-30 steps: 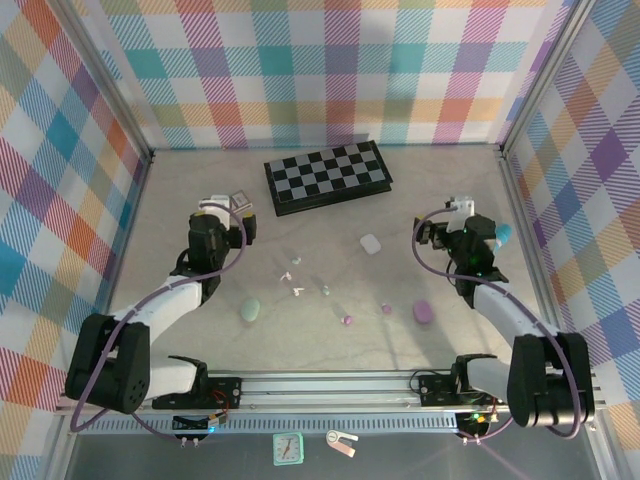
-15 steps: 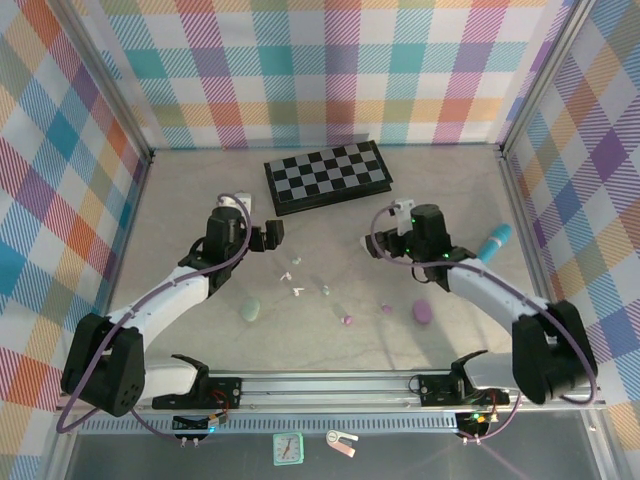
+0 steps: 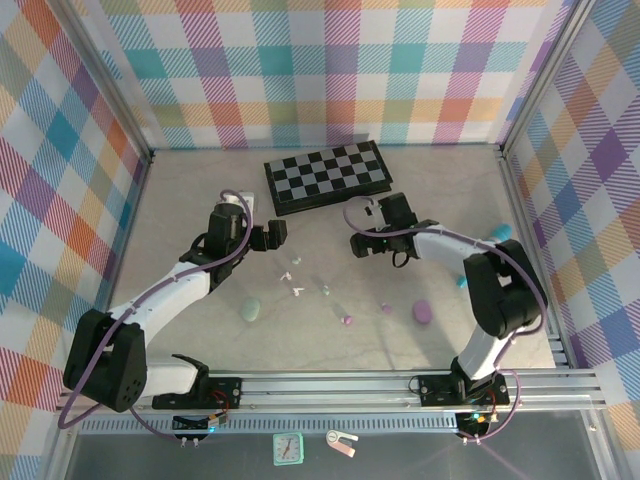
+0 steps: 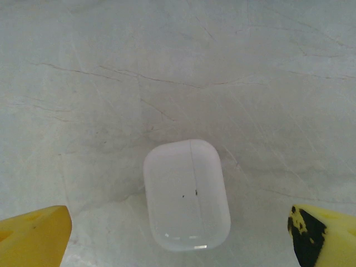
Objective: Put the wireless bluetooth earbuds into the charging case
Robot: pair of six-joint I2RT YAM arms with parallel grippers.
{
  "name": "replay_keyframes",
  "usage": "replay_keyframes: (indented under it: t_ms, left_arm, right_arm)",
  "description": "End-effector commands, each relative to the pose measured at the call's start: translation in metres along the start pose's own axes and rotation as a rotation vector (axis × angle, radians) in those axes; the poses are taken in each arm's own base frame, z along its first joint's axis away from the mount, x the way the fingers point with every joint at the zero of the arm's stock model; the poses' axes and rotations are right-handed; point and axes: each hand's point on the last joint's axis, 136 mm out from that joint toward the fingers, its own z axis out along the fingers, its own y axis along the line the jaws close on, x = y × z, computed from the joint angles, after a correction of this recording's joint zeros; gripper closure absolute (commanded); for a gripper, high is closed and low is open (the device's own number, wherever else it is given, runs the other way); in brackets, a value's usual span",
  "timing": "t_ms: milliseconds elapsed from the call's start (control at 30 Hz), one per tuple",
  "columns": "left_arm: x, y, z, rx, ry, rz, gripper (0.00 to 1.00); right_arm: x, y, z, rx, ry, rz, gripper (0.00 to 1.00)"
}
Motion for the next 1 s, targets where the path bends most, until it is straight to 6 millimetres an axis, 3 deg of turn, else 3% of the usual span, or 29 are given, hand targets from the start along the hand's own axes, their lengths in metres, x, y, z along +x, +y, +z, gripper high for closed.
replay_keyframes:
  t_ms: [0,267,833,967]
  left_arm:
    - [-0.007,-0.006,-0.001,0.019,0.004,-0.008,0.0]
    - [-0.006,-0.006,0.001,0.018,0.011,0.001,0.0]
    - [-0.008,-0.01,-0.003,0.039,0.012,-0.008,0.0]
    - [-0.012,-0.016,-0.007,0.062,0.014,-0.023,0.0]
  right_arm:
    - [0.006,0.007,0.007,-0.022,0.064,0.011,0.02]
    - [0.019,0.011,0.026,-0.033,0.117,-0.007,0.27]
    - [0.033,0.013,0.024,-0.028,0.133,-0.004,0.53]
    - [0.029,0.016,0.015,-0.031,0.106,-0.011,0.58]
